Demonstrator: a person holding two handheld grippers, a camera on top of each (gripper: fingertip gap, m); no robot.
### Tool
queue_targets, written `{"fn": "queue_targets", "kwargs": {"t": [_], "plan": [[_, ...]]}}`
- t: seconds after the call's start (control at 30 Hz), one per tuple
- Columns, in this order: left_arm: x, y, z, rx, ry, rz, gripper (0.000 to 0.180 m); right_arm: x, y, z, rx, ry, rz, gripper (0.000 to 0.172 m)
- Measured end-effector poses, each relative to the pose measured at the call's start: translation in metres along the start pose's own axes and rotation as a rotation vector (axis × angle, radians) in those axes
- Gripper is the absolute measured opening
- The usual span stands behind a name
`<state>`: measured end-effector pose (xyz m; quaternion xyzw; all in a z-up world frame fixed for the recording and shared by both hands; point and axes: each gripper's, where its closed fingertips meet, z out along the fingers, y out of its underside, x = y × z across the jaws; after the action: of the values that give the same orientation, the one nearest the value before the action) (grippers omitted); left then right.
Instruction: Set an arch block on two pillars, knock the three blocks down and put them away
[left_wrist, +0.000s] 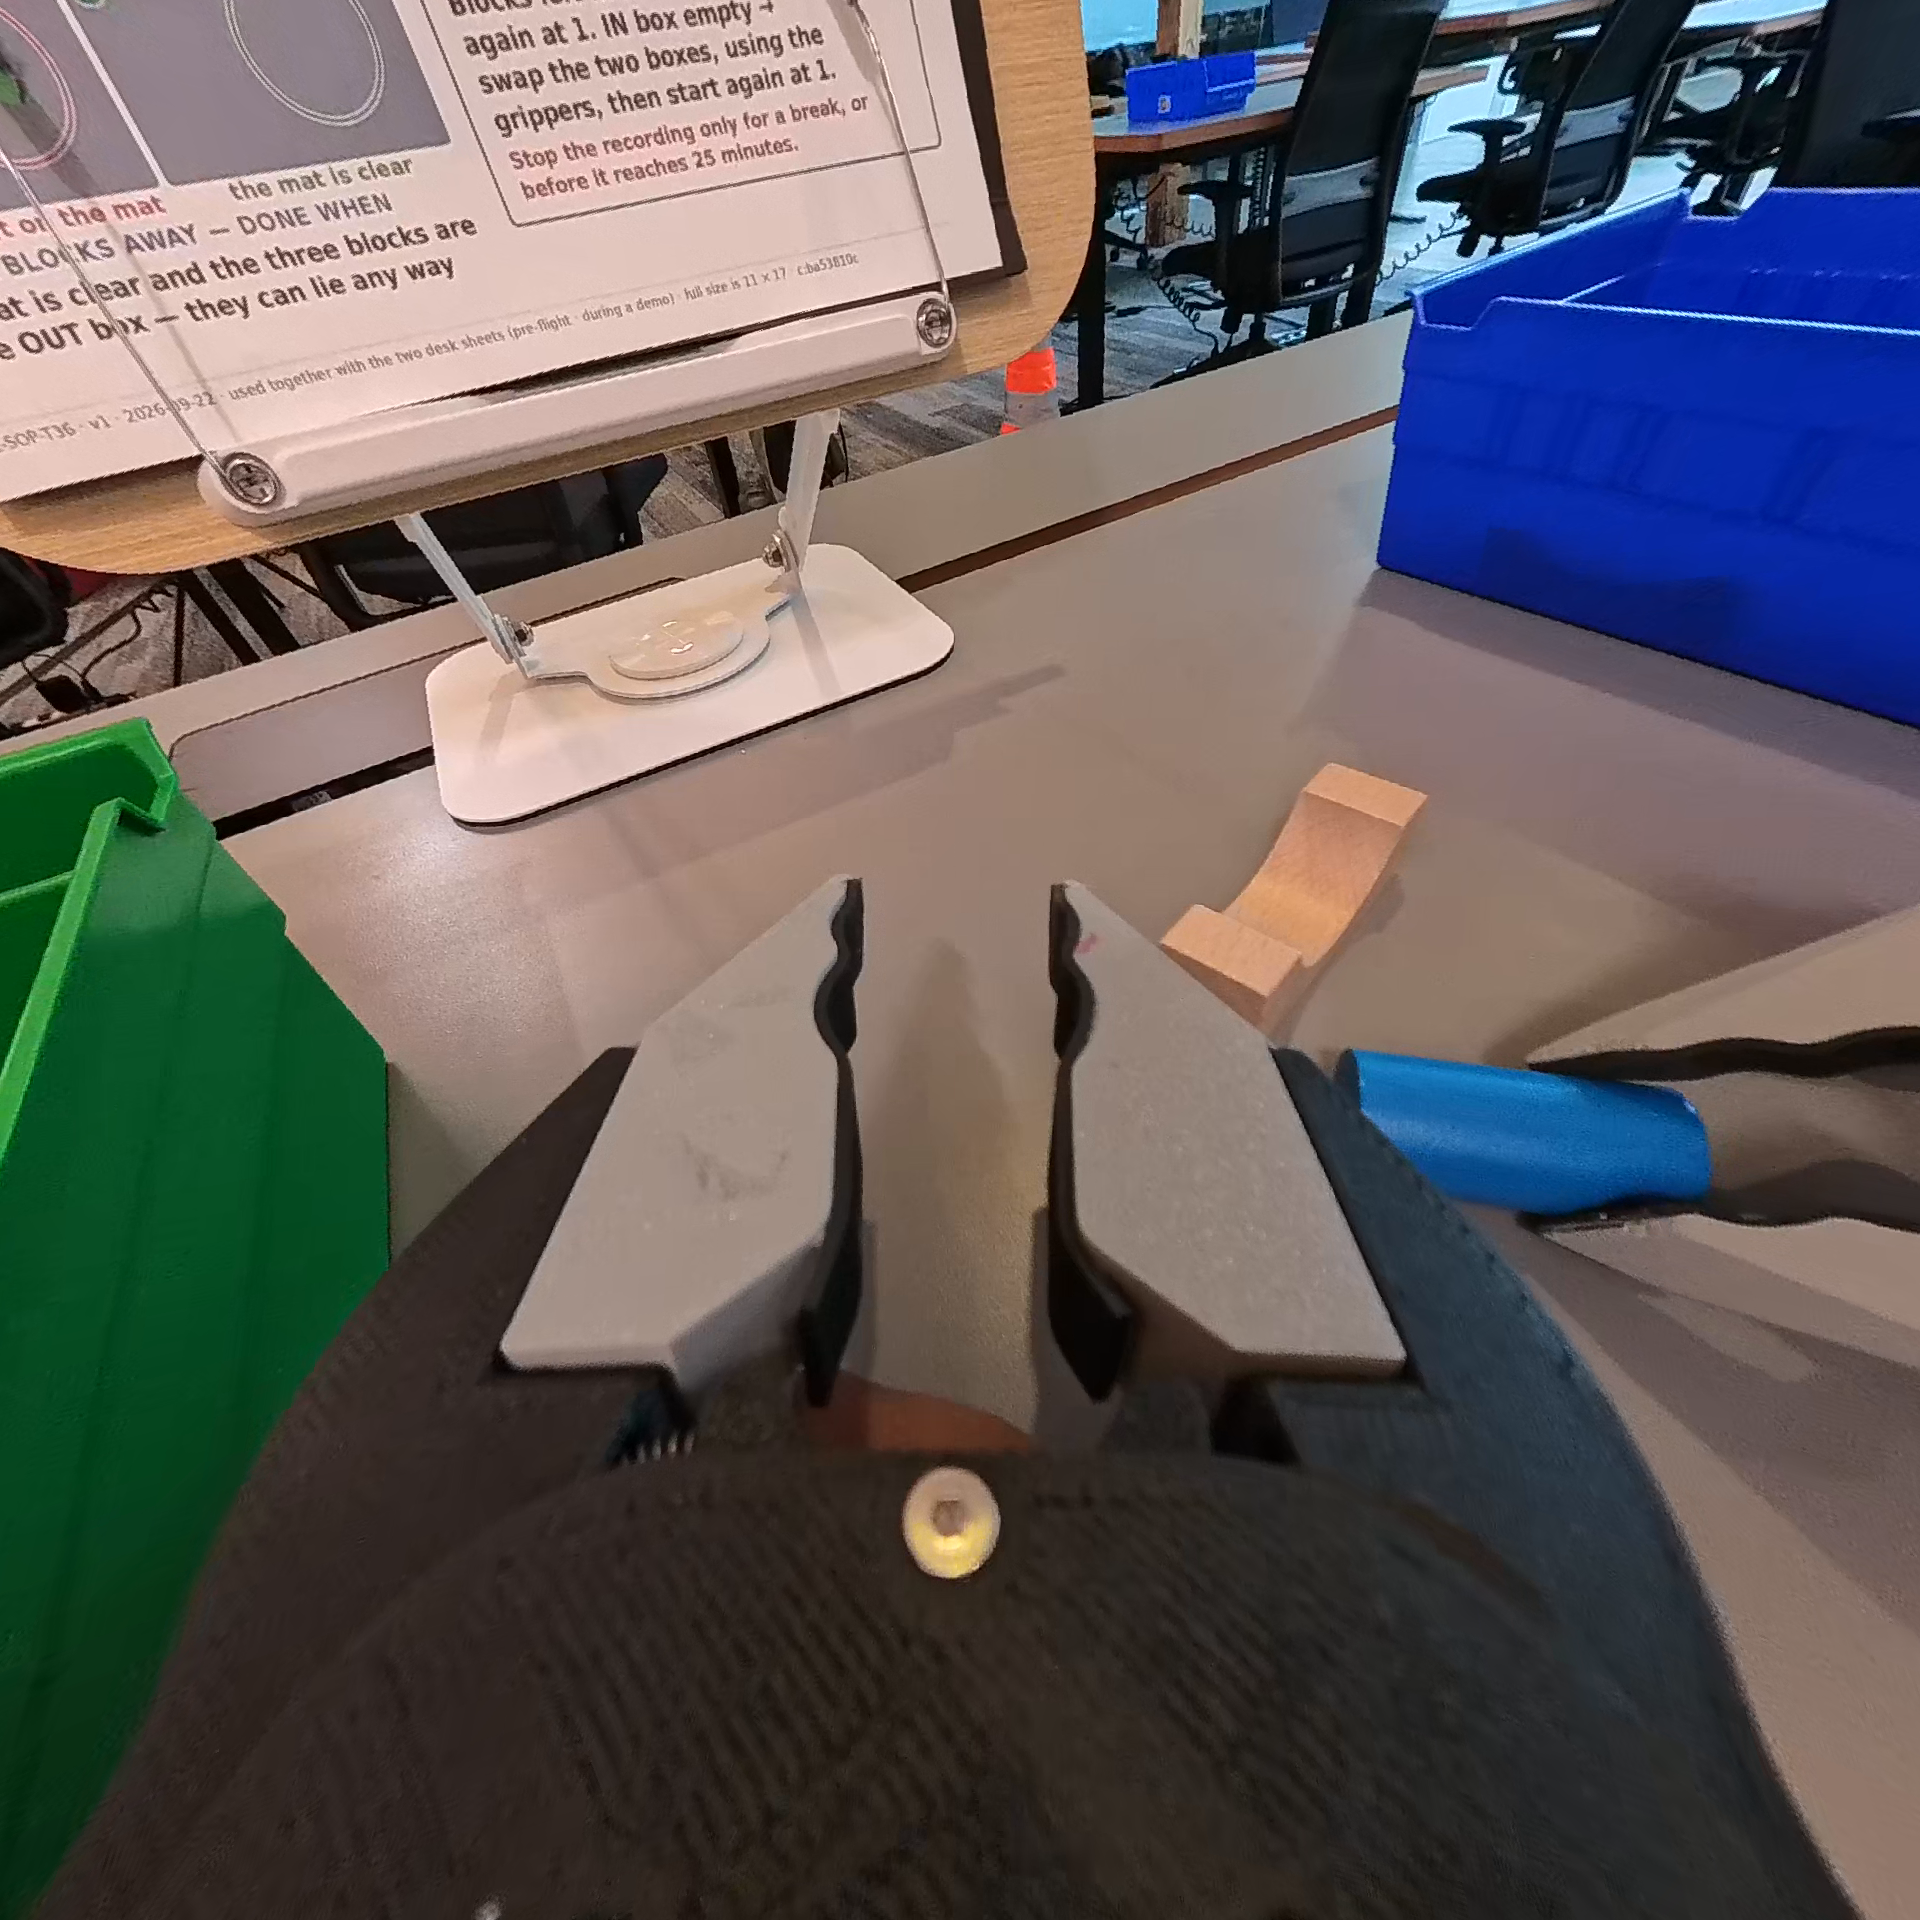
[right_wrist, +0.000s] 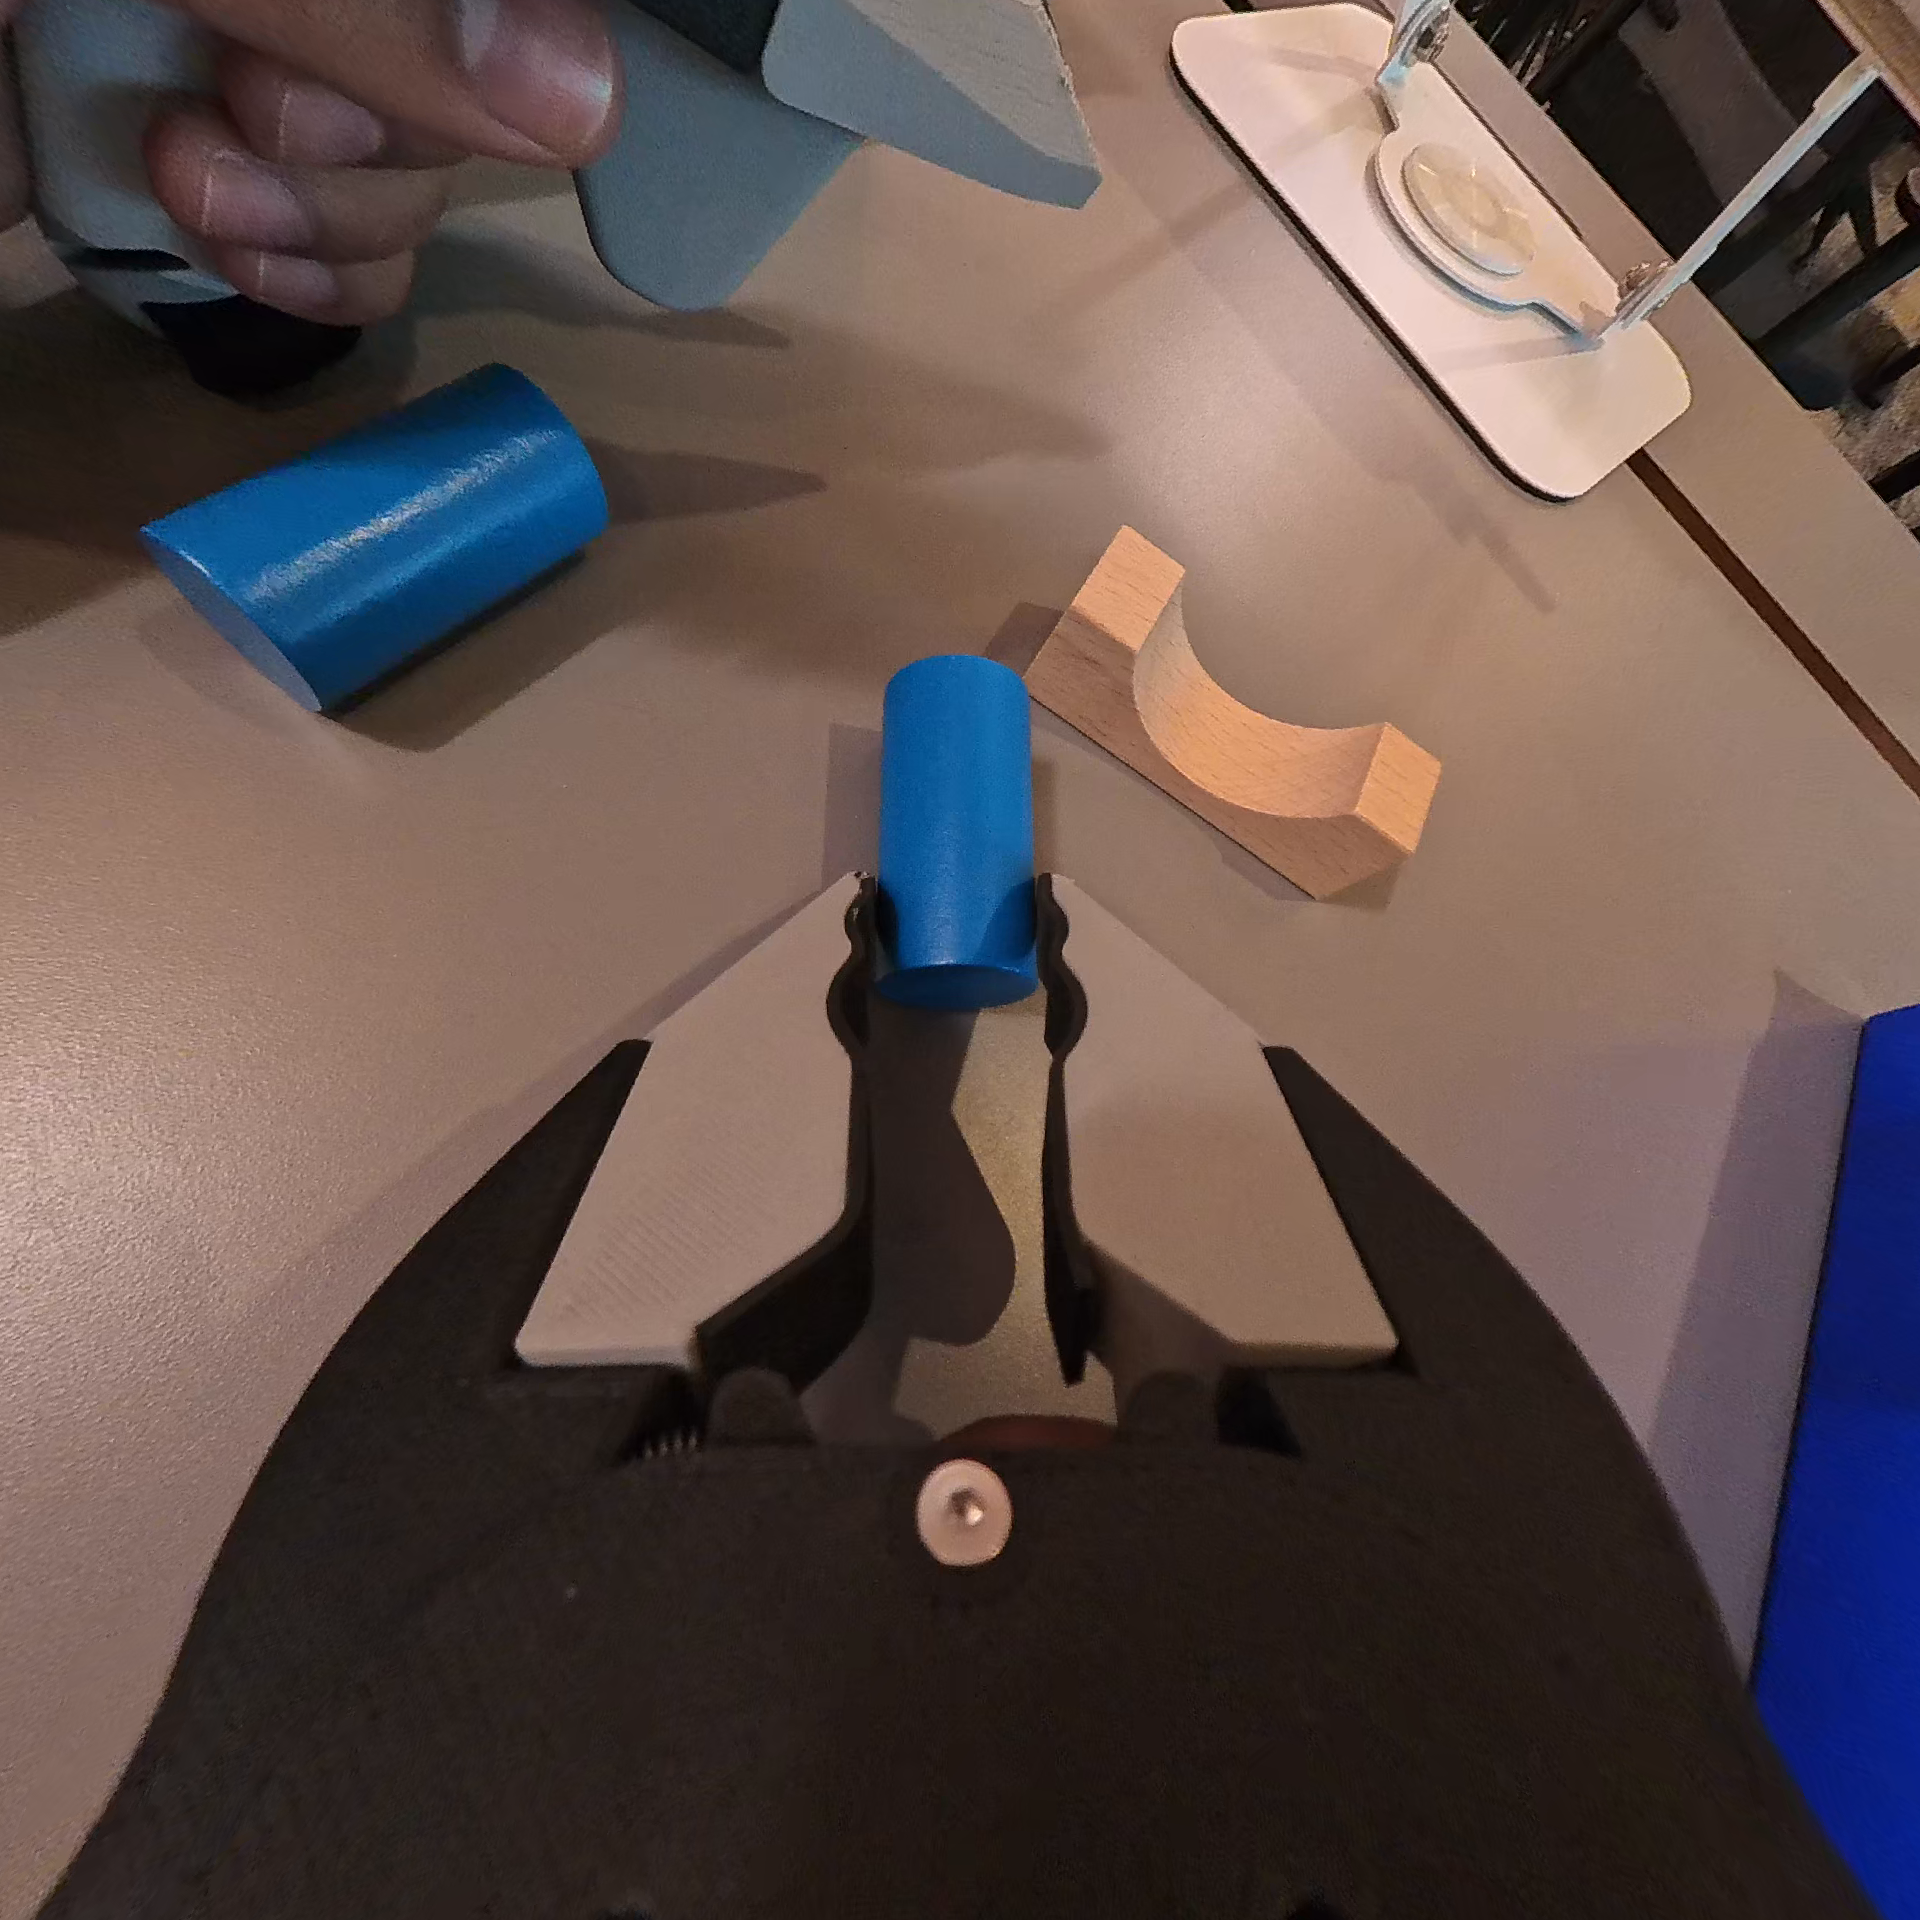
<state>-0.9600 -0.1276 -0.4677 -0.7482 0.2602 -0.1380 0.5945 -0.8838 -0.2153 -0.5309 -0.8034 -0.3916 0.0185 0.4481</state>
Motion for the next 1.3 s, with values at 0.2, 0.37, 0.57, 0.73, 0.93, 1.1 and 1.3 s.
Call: {"fn": "queue_targets", "kwargs": {"t": [0.2,0.37,0.57,0.73,0.93,1.1,1.3], "plan": [[0.000,0.000,0.000,-0.001,0.001,0.000,0.033,0.000,-0.002,-0.002,0.017,-0.002,0.002,0.027],[0.001,0.000,0.000,0.000,0.002,0.000,0.033,0.000,-0.003,-0.002,0.025,-0.003,0.001,0.027],[0.001,0.000,0.000,-0.001,0.003,-0.001,0.033,-0.001,-0.005,-0.003,0.033,0.002,-0.010,0.027],[0.001,0.000,0.000,-0.001,0.003,-0.003,0.034,0.000,-0.006,-0.004,0.044,0.002,-0.004,0.026],[0.001,0.000,0.000,0.000,0.004,-0.002,0.033,-0.001,-0.008,-0.005,0.058,-0.003,-0.004,0.026],[0.001,0.000,0.000,0.002,0.004,-0.001,0.033,-0.002,-0.013,-0.007,0.087,-0.018,0.007,0.027],[0.001,0.000,0.000,0.002,0.004,-0.001,0.034,-0.001,-0.019,-0.011,0.127,-0.021,0.016,0.029]]}}
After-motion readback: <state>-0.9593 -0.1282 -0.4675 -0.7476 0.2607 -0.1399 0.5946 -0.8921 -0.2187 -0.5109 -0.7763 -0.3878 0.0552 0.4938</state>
